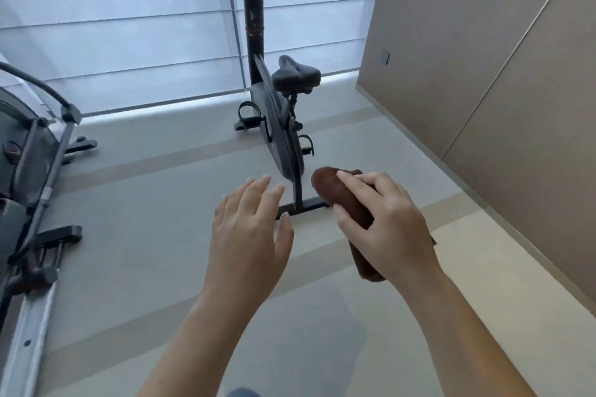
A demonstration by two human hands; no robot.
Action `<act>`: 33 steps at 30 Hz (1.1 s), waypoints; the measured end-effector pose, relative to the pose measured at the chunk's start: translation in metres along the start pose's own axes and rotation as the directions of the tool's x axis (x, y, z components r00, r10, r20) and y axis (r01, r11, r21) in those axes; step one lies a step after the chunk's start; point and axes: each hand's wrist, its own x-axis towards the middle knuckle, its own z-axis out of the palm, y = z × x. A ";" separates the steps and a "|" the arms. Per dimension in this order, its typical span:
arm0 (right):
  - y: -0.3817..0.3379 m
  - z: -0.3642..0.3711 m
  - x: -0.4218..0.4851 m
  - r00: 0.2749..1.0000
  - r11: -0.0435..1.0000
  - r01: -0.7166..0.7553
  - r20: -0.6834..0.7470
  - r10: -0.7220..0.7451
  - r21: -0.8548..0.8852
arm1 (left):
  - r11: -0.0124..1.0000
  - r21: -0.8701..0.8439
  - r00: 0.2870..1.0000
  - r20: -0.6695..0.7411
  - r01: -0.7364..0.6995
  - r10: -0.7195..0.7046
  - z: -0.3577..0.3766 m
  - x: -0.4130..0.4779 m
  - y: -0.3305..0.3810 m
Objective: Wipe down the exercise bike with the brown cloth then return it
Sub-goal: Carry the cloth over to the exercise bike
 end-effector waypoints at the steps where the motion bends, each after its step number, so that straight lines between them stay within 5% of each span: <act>1: 0.001 0.008 0.015 1.000 1.000 0.014 0.013 -0.014 0.010 | 1.000 0.006 1.000 -0.014 0.021 -0.021 0.002 0.012 -0.008; 23: -0.093 0.293 0.428 0.997 0.989 0.077 0.008 -0.078 0.126 | 0.999 0.024 0.996 -0.089 0.035 -0.033 0.026 0.390 -0.332; 33: -0.082 0.377 0.568 0.993 0.978 0.089 -0.094 -0.073 0.186 | 0.997 0.067 0.991 -0.128 -0.036 0.044 0.059 0.529 -0.402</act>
